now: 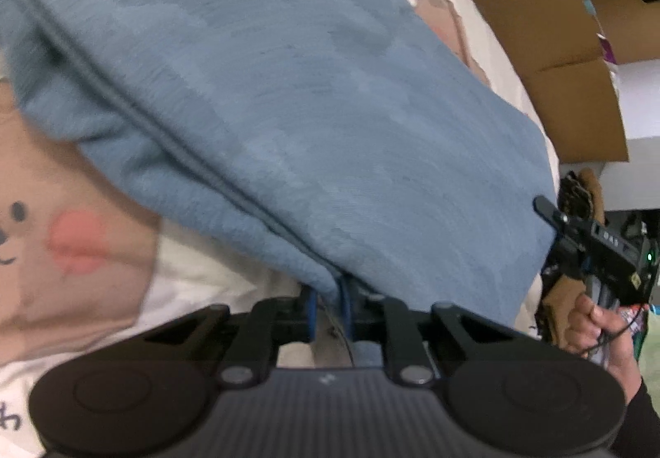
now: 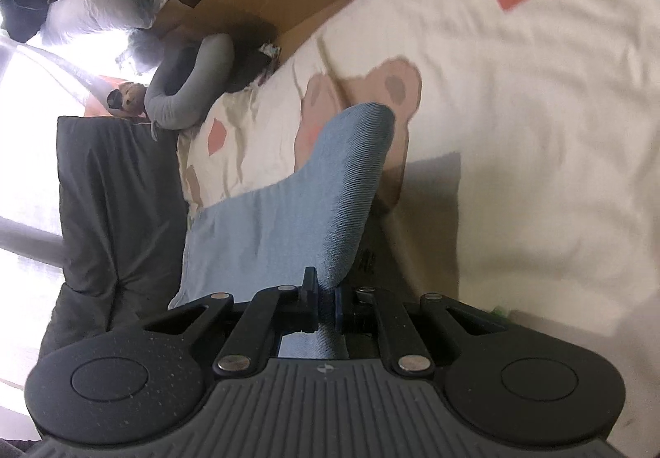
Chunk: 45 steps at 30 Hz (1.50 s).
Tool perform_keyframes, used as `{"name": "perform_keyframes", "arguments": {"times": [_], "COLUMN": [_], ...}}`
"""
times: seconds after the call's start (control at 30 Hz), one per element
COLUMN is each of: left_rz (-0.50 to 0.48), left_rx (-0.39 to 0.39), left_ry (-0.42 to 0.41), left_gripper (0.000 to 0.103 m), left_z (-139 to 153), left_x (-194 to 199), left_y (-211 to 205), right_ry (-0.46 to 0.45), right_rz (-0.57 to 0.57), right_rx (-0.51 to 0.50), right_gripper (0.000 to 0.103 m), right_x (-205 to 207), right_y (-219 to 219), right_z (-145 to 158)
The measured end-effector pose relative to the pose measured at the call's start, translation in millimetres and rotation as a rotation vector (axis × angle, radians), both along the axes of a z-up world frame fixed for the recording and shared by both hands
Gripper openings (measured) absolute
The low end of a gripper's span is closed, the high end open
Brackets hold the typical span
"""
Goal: Fold clothes
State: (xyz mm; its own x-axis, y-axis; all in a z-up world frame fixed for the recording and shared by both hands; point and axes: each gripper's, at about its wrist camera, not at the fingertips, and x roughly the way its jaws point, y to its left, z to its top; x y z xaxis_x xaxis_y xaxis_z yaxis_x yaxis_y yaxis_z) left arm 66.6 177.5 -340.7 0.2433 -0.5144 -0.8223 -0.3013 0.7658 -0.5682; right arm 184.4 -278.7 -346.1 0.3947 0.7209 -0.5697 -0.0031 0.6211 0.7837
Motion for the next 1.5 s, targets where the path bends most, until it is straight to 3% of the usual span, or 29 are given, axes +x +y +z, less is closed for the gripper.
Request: {"name": "perform_keyframes", "arguments": {"times": [0.57, 0.87, 1.07, 1.2, 1.33, 1.5], "left_rz": [-0.062, -0.174, -0.176, -0.192, -0.198, -0.213], "left_rx": [-0.07, -0.141, -0.157, -0.159, -0.161, -0.181], "left_ry": [-0.03, -0.053, 0.001, 0.038, 0.057, 0.029], "left_gripper": [0.013, 0.013, 0.013, 0.013, 0.011, 0.016], "left_z": [-9, -14, -34, -39, -41, -23], "left_x": [11, 21, 21, 13, 10, 28], "left_y": [-27, -49, -54, -46, -43, -62], "right_ry": [-0.017, -0.011, 0.018, 0.074, 0.12, 0.157], "right_rz": [-0.033, -0.102, -0.136, -0.166, -0.156, -0.114], "right_rx": [-0.03, -0.038, -0.077, -0.109, -0.096, -0.081], "right_gripper": [0.005, 0.005, 0.005, 0.014, 0.041, 0.042], "right_x": [19, 23, 23, 19, 4, -22], "right_y": [-36, -67, -79, -86, -88, -84], "right_z": [16, 22, 2, -23, -38, -50]}}
